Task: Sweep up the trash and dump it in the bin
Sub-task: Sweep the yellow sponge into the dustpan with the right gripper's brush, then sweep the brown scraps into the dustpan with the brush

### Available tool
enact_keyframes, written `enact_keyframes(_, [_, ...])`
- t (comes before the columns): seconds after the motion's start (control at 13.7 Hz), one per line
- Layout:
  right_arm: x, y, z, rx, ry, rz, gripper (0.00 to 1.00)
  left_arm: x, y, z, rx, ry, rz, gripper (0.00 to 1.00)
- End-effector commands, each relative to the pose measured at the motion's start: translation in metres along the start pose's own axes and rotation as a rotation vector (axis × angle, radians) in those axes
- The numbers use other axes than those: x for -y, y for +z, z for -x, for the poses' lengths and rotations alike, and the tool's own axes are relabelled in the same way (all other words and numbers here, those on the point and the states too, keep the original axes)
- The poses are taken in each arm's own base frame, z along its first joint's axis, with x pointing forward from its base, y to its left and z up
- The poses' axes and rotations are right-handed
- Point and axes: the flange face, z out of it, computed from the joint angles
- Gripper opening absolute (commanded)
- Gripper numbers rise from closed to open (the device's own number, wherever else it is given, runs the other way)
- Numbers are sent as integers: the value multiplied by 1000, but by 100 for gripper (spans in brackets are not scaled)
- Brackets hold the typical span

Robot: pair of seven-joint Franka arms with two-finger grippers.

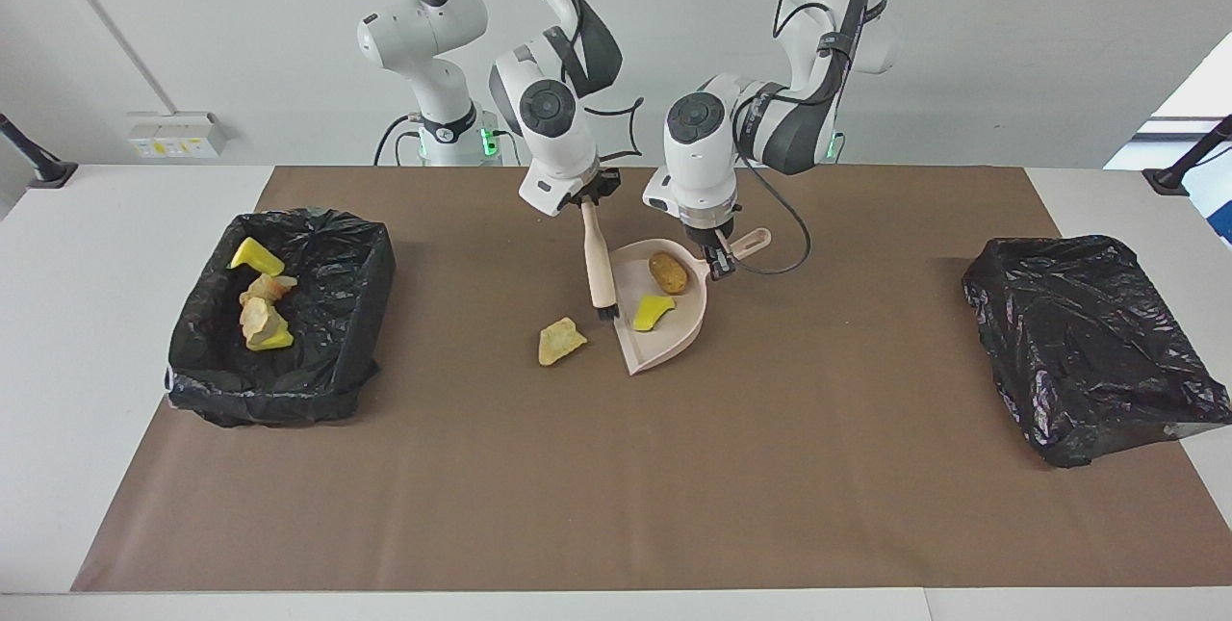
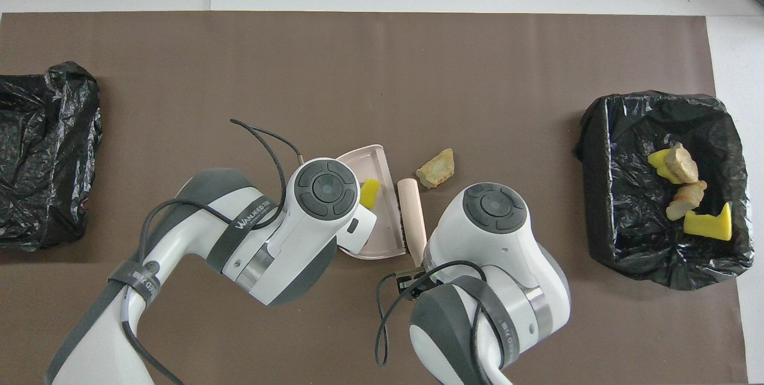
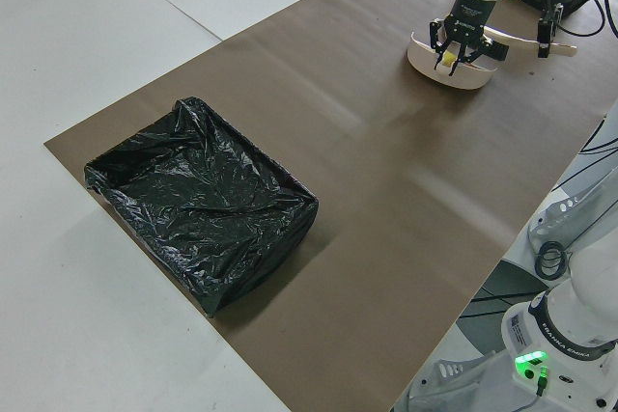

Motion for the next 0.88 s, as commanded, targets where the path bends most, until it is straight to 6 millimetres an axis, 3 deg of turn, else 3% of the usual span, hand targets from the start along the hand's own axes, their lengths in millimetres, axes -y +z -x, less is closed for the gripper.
enact_keyframes(0.0, [-33, -38, -2, -51, -28, 165, 0, 4, 5, 16, -15, -15, -19, 0])
enact_keyframes(0.22, [-79, -51, -24, -127, -135, 408, 0, 18, 8, 21, -48, -40, -36, 0])
enact_keyframes(0.37, [-105, -48, -52, -156, -193, 538, 0, 20, 10, 24, -43, -46, -31, 0])
enact_keyframes(0.58, [-92, -28, -94, -141, -205, 557, 0, 18, 15, 24, -39, -41, -27, 0])
enact_keyframes(0.8, [-69, 6, -91, -69, -153, 356, 0, 14, 23, 24, -37, -32, -23, 0])
